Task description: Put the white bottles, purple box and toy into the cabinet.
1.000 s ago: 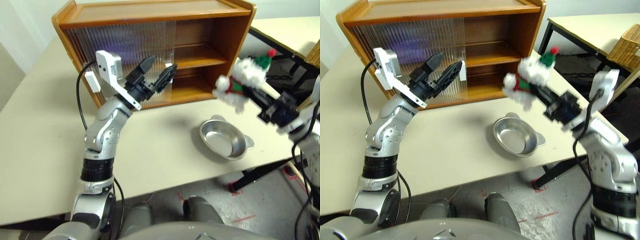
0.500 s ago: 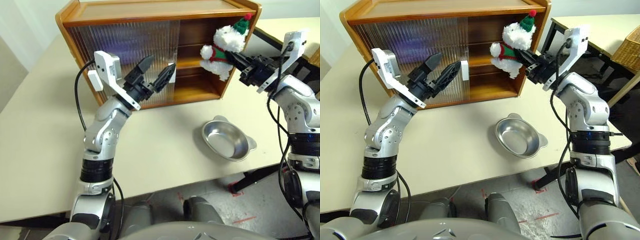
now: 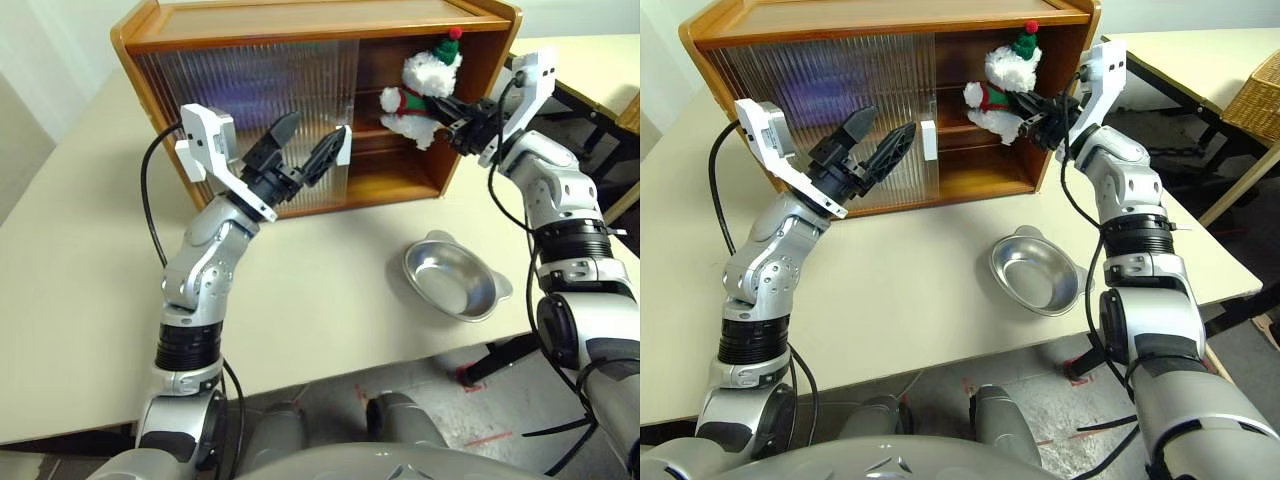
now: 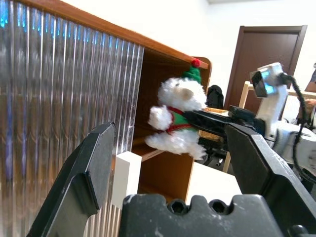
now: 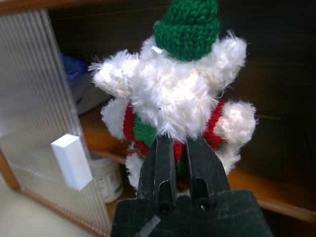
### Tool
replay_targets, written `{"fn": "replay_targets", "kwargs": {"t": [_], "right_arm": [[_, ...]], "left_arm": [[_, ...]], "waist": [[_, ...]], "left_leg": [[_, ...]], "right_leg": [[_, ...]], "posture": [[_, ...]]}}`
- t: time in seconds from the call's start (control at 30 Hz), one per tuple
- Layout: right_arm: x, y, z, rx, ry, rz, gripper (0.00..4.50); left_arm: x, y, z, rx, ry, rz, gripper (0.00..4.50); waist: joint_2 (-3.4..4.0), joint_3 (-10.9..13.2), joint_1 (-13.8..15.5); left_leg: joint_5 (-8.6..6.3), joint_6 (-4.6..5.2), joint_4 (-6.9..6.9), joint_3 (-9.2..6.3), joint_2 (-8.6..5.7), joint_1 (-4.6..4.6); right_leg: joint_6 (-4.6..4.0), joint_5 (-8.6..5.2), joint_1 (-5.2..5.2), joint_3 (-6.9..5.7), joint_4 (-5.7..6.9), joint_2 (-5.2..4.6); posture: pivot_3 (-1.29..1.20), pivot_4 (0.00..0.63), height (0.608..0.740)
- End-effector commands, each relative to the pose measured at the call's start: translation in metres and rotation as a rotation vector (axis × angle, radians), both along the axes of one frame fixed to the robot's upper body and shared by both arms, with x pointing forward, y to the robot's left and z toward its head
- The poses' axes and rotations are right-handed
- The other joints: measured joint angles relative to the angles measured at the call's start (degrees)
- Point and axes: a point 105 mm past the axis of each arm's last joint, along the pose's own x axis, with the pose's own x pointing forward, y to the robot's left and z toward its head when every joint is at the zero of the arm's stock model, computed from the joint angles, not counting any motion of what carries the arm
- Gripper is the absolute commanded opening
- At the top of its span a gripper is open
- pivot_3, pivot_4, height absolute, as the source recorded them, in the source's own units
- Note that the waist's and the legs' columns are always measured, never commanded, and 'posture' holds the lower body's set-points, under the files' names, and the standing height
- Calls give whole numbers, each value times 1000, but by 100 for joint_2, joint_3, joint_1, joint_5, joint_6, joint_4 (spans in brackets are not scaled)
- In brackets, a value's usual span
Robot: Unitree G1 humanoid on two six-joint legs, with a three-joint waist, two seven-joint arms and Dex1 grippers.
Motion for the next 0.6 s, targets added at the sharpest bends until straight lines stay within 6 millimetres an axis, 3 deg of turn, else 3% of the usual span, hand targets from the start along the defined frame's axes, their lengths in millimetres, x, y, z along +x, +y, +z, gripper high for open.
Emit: {"fn": "replay_targets", "kwargs": {"t": [0.03, 0.17, 0.3, 0.6], "right_arm": [[10, 7, -2, -18, -3, -10, 95], [18, 14, -7, -36, 9, -18, 95], [28, 19, -18, -159, 66, -73, 94], [38, 22, -9, -188, 90, -135, 93]], "left_arm": [[-2, 0, 1, 5, -5, 10, 4500], [-3, 1, 1, 3, -4, 16, 4500], [-4, 3, 2, 6, -6, 28, 4500], [-6, 6, 2, 4, -4, 47, 4500]], "waist": [[0, 0, -5], [0, 0, 1], [1, -1, -7], [1, -1, 13]], "left_leg": [[0, 0, 0, 0, 0, 0], [0, 0, -3, -2, 1, 0], [0, 0, -2, 0, 4, 1], [2, 2, -1, -1, 3, 11]], "right_leg": [[-3, 2, 0, 0, 0, -1], [-9, 5, -2, -1, 0, -1], [-9, 6, -1, 1, 3, -3], [-9, 5, 1, 0, 15, -3]], "posture": [[84, 0, 740], [97, 0, 740], [109, 0, 740], [135, 0, 740]]}}
